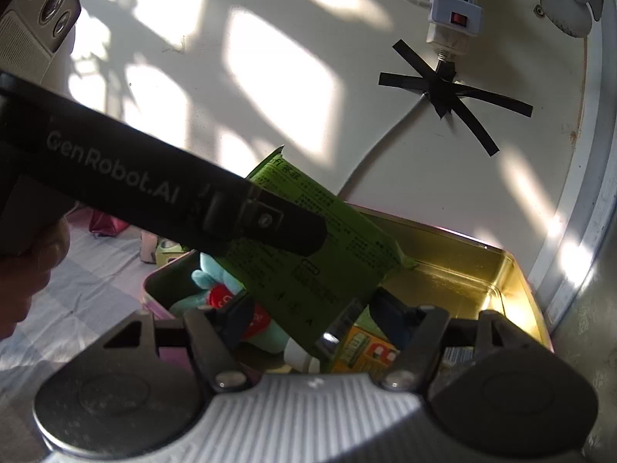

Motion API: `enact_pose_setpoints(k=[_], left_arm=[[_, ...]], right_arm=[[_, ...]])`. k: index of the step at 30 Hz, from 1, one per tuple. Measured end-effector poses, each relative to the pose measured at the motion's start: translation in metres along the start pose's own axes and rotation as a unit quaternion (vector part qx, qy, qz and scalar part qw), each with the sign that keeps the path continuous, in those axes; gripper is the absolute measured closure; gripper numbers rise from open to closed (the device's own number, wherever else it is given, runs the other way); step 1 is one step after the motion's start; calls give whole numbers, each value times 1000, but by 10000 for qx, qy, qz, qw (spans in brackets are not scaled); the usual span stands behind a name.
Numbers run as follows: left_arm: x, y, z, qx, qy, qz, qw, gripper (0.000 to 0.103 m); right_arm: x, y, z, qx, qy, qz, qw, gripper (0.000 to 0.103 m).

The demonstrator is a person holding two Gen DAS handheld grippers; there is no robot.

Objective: Organize objects
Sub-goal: 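Carry the green wet-wipe pack into the pink tin and release it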

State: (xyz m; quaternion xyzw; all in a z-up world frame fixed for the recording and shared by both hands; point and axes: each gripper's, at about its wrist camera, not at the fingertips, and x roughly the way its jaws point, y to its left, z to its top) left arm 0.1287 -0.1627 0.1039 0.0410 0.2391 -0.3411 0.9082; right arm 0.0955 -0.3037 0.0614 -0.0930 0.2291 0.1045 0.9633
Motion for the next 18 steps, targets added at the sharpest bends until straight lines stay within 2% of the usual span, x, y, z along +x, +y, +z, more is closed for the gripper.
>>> enact_pose_setpoints(k=[2,4,6,11,16,18], left_arm=[[16,-2,1,38,124,295,9995,25],[25,-3,0,67,243,778,9967,25],[26,-2,-1,72,327,1188,9923,25],[-1,2,-7,70,165,1703,9852,23],[-35,4,-18,212,-100,2236,9744,20],[-47,11,-23,171,-81,2357,9716,20]], right_arm=[[18,-9,-4,68,91,-396,9992,23],[26,-16,-8,192,91,-728,9971,20],[23,-20,-12,437,6,-678,9967,19],[1,-17,-18,884,-245,-637,9937,19],[-31,5,-20,1215,-587,-471,9897,18],[-37,13,-18,1295,-676,-389,9885,18]])
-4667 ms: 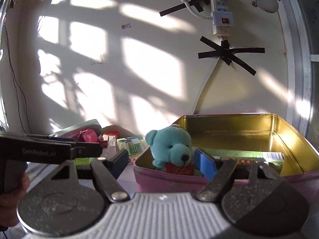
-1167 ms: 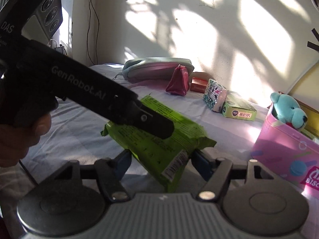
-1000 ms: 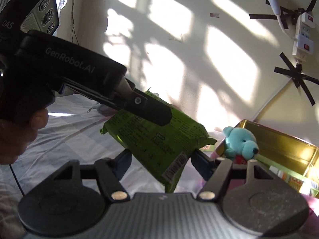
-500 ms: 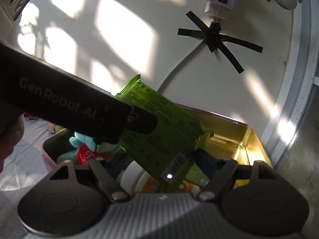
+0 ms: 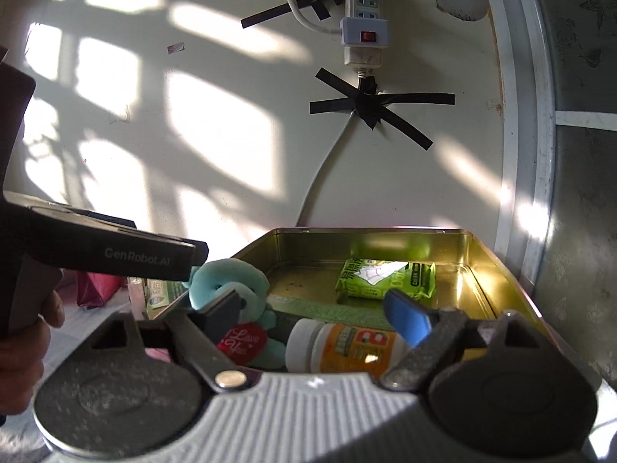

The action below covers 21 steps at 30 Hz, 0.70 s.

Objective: Organize objects
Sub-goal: 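Carry the green wet-wipe pack into the pink tin and release it, then move the right gripper back toward the red pouch and small boxes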

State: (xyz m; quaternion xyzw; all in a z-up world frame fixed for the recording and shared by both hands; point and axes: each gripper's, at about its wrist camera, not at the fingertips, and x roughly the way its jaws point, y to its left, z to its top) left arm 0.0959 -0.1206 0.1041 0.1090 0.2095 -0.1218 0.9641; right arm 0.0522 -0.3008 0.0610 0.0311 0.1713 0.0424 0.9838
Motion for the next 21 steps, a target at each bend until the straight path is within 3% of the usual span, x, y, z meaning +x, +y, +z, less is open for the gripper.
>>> enact_pose_setpoints(k=[10,17,21], left_arm=[[-11,86,-37,-592,428,654,9952,19],[-5,151,-72,-992,728,1247,9845,19],[5,189,-97,-1358,985,1419,9756,19]], right_arm=[[-14,75,8,-280,-184,578,9978,18],[-2,135,6,-777,-95,993,9920,21],[13,163,2,-991,130,1211,9876,28]])
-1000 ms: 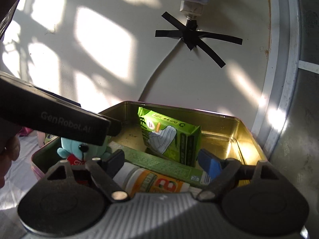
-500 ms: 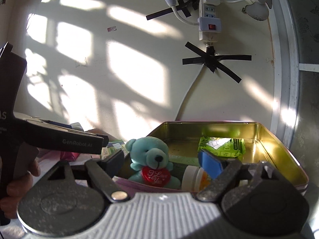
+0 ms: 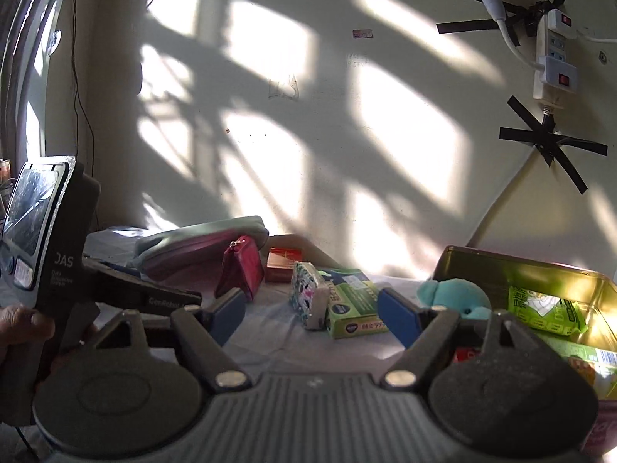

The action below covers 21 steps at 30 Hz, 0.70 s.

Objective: Organize objects
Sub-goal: 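Move the right gripper back toward the red pouch and small boxes, then grasp the red zippered pouch with the right gripper and lift it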

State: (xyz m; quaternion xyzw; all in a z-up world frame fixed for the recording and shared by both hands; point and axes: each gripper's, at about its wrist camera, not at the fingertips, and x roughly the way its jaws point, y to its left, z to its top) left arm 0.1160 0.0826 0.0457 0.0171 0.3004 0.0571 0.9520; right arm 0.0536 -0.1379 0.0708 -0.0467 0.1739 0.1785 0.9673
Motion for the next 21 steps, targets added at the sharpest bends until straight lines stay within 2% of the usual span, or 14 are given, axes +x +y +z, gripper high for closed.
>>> enact_pose_setpoints(k=[3,6,8,14,17,19,21], left_arm=[[17,22,-7,-370,209,22,9991,19],[30,35,-11,-657,399,-30,9970,19],[31,41,-8,-761,330,62,9965,19],[31,66,-3,-1254,268,181,9916,19],[35,72,-2,-1368,338,178,9899,19],[37,74,-2,-1419,402,123,9890,19],[38,76,-2,-1430,397,83,9889,19]], right_arm=[[22,17,1,-183,197,156,9995,31],[53,27,3,-398,401,260,9981,40],[79,30,7,-452,551,329,9969,42],[162,34,34,321,906,960,9907,41],[202,48,40,447,1061,936,9889,43],[226,53,37,410,1287,723,9882,71],[228,50,34,467,1277,674,9884,73]])
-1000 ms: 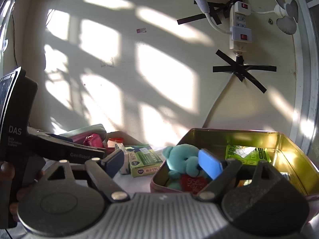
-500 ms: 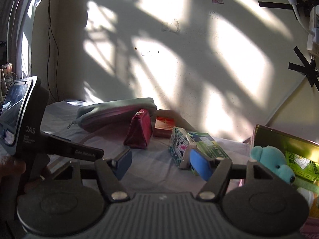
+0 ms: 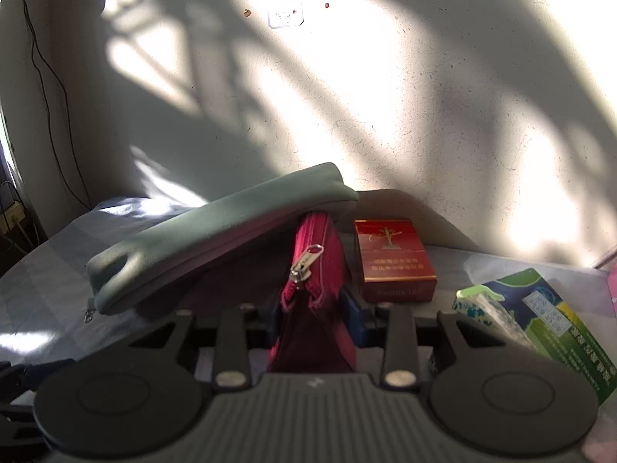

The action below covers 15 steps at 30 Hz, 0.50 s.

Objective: Organize objects
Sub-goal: 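Grasp the red zippered pouch with the right gripper and lift it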

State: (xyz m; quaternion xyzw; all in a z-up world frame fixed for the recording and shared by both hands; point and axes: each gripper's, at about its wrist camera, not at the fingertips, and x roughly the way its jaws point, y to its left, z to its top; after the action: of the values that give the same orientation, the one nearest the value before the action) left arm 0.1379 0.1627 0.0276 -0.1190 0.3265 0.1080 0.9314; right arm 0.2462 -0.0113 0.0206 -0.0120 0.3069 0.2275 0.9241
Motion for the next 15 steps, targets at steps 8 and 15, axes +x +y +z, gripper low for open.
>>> enact_pose_setpoints(k=[8,15], left_arm=[[-18,-11,-5,187,-118,-1641,9862,12],[-55,-71,-45,1379,184,-3865,9118,12]], right_arm=[[-109,-15,-60,-672,281,483,9962,73],[-235,-42,-127,-988,314,436,9937,63]])
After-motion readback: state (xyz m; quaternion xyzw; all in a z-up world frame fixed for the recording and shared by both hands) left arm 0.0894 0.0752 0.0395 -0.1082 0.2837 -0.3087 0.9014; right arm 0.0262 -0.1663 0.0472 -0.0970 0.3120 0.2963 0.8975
